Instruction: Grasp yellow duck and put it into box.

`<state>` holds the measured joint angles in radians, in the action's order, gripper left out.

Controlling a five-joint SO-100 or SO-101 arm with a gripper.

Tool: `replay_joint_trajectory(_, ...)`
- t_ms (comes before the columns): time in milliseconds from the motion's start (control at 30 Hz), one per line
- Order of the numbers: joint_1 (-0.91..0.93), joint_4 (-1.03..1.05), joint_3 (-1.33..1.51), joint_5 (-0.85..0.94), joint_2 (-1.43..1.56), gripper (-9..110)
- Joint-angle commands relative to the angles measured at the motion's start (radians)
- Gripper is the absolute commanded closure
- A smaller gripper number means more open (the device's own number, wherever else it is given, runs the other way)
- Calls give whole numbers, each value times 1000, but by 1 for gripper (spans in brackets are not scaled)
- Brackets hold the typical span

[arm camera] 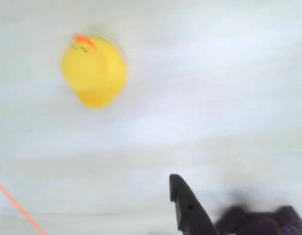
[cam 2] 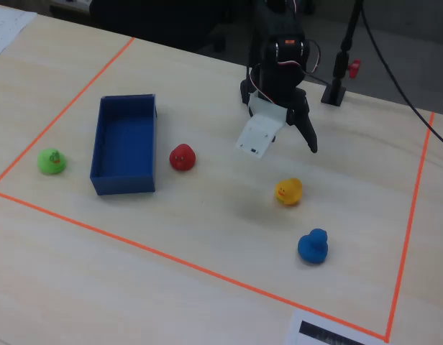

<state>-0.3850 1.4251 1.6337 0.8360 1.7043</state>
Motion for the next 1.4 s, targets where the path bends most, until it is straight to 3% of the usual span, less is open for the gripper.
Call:
replay_joint_trajectory(0,-8,-28,-91,-26,-54,55)
replay_joint_trajectory(1367,5,-437,49,-158,-345,64)
